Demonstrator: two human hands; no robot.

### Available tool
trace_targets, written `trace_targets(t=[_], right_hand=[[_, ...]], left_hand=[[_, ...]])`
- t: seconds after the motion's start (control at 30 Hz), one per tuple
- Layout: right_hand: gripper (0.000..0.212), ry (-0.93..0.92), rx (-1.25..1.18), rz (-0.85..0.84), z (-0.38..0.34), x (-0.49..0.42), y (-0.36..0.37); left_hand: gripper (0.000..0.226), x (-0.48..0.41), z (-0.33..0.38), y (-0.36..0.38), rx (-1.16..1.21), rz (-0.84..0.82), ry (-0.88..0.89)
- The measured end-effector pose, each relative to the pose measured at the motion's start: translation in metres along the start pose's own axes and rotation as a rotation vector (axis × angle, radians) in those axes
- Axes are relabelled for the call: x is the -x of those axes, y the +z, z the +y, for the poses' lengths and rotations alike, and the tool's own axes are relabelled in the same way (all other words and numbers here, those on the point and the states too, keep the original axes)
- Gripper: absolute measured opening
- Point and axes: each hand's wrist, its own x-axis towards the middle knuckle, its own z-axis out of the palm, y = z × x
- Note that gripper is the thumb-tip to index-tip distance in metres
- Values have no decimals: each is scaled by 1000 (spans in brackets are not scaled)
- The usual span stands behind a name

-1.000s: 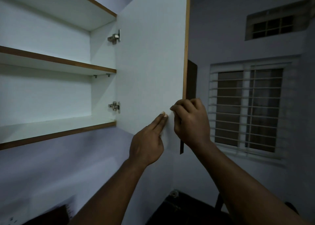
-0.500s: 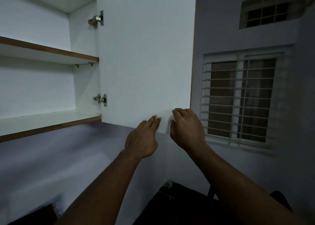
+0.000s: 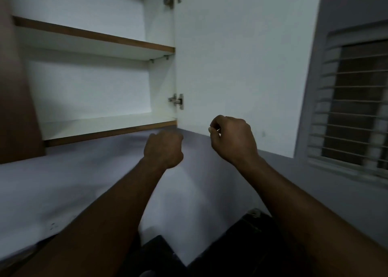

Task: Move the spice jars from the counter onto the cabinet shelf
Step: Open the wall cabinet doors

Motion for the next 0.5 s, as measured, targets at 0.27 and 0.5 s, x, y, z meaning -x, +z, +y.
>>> trace_targets(t=[0.27, 0.5], right_hand=[[14, -69, -347, -287, -90, -14, 94], [15, -138, -631, -492, -166, -17, 158]], left_hand=[[27, 32, -131, -55, -499, -104, -220], [22, 58, -202, -94, -897, -330, -266]])
